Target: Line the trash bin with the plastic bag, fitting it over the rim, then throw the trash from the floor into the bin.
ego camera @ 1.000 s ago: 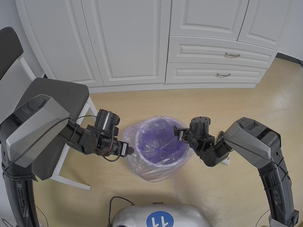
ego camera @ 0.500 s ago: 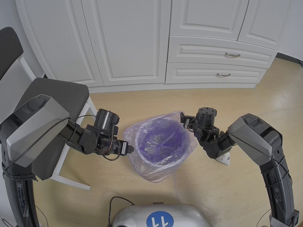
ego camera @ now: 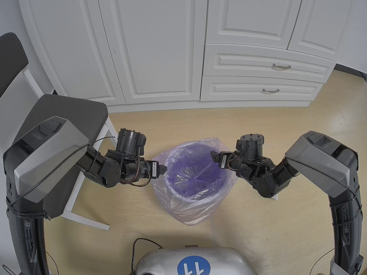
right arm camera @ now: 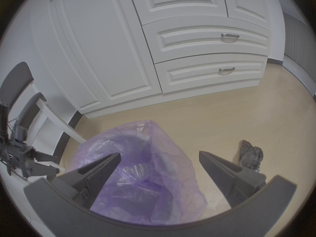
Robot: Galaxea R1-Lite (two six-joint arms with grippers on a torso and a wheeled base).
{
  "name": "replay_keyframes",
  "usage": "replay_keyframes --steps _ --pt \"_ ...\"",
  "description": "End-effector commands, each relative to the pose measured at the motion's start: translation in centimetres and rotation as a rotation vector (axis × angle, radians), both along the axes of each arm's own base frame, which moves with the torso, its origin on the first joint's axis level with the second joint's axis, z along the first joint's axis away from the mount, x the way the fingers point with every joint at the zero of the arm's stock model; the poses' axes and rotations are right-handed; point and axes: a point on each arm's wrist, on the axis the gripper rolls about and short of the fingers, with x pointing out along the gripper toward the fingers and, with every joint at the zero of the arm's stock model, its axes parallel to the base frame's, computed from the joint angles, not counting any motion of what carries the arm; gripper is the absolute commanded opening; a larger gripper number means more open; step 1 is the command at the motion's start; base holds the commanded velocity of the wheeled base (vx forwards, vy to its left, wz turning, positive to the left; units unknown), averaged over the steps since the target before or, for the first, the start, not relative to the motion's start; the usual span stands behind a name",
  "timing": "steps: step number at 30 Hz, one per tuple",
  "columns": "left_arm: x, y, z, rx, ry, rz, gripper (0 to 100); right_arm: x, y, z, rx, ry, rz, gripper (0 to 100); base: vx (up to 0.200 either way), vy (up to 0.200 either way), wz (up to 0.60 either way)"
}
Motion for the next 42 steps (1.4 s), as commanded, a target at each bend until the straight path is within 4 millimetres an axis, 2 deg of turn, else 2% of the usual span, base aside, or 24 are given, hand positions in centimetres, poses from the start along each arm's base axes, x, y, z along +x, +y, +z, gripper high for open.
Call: replay_keyframes --steps 1,6,9,11,18,25,32,33,35,36,42 --pt "1.3 -0.2 -1.5 -0.018 0.012 0.026 100 -0.8 -2.0 2.6 -0.011 0.014 0.001 100 0.0 0.0 0.0" --pt "2.6 0.3 -1.8 -0.044 0.006 0.087 100 -1.2 -4.4 2.6 -0.126 0.146 0.008 100 0.0 0.0 0.0" --pt "3.3 0.8 -2.4 -0.037 -0.002 0.121 100 -1.4 -6.1 1.2 -0.222 0.196 0.034 100 0.0 0.0 0.0" --pt "3.5 0.9 -2.6 -0.036 -0.003 0.129 100 -1.5 -6.1 0.7 -0.234 0.21 0.059 100 0.0 0.0 0.0" --pt "4.0 1.3 -3.1 -0.036 -0.001 0.139 100 -1.0 -6.0 -3.3 -0.261 0.288 0.084 100 0.0 0.0 0.0" --pt "4.5 1.1 -4.1 -0.042 0.012 0.148 100 -0.2 -6.4 -4.2 -0.256 0.294 0.071 100 0.0 0.0 0.0" --pt "4.7 1.1 -4.5 -0.053 0.013 0.158 100 0.2 -6.5 -3.3 -0.231 0.257 0.059 100 0.0 0.0 0.0" --pt "4.8 1.1 -4.4 -0.061 0.011 0.164 100 0.3 -6.6 -2.1 -0.198 0.215 0.045 100 0.0 0.0 0.0" --pt "4.8 1.1 -4.4 -0.064 0.012 0.167 100 0.3 -6.5 -1.6 -0.184 0.202 0.043 100 0.0 0.0 0.0" --pt "4.8 1.2 -4.4 -0.065 0.012 0.17 100 0.1 -6.6 -0.6 -0.169 0.183 0.039 100 0.0 0.0 0.0" --pt "4.8 1.1 -5.0 -0.061 0.024 0.168 100 0.2 -7.2 0.5 -0.153 0.162 0.038 100 0.0 0.0 0.0"
